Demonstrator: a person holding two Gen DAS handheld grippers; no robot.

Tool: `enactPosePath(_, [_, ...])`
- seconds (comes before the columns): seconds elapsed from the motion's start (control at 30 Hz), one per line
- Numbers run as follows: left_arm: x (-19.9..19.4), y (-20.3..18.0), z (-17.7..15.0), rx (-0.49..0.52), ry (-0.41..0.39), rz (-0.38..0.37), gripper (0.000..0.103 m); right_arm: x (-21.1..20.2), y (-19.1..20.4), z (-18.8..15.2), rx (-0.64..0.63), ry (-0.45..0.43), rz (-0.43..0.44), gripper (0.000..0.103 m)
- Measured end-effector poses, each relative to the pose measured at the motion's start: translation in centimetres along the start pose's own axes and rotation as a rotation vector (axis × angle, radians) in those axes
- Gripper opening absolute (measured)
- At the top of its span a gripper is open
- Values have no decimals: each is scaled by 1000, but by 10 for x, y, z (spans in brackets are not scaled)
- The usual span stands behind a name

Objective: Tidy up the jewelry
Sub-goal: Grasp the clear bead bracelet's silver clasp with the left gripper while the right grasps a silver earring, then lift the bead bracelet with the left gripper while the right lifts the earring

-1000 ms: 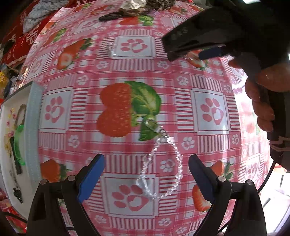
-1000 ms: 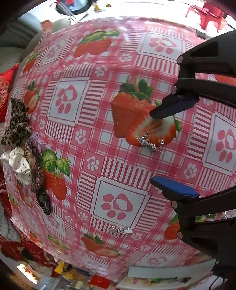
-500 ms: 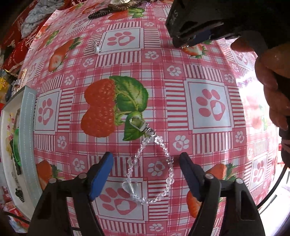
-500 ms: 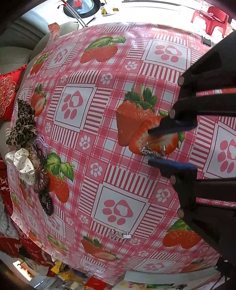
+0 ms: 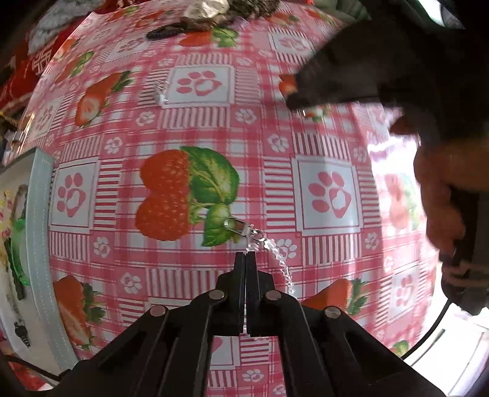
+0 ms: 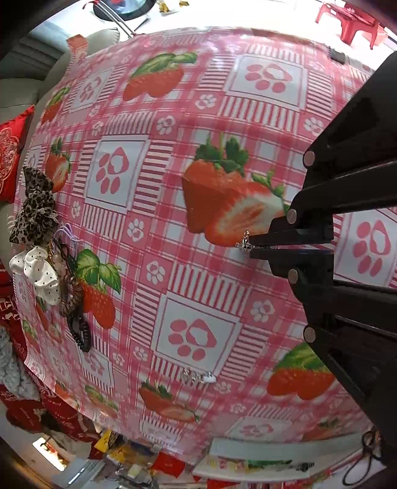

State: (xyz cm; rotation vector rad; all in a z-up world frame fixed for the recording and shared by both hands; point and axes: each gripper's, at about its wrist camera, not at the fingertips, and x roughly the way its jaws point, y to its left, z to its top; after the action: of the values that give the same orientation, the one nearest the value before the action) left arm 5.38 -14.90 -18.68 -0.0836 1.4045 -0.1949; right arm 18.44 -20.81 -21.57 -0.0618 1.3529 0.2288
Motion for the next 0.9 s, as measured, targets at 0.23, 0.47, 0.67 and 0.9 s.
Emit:
enactPosePath(0.23, [-23,29,6,-52,-24,-37,5,-16,-4,-24,24,7,50,2])
enactPosePath(0.47, [-26,50,-3,-41,-17,-24,5,-22,-14,-33,85,16,74,2])
enactPosePath(0.67, [-26,49,-8,-24,-11,-23,5,-24,-23,-34,123,22,84,2])
enactPosePath(0.9, [-21,46,-7,1,-18,4,5,-30,-24,-44,144,31,99,2])
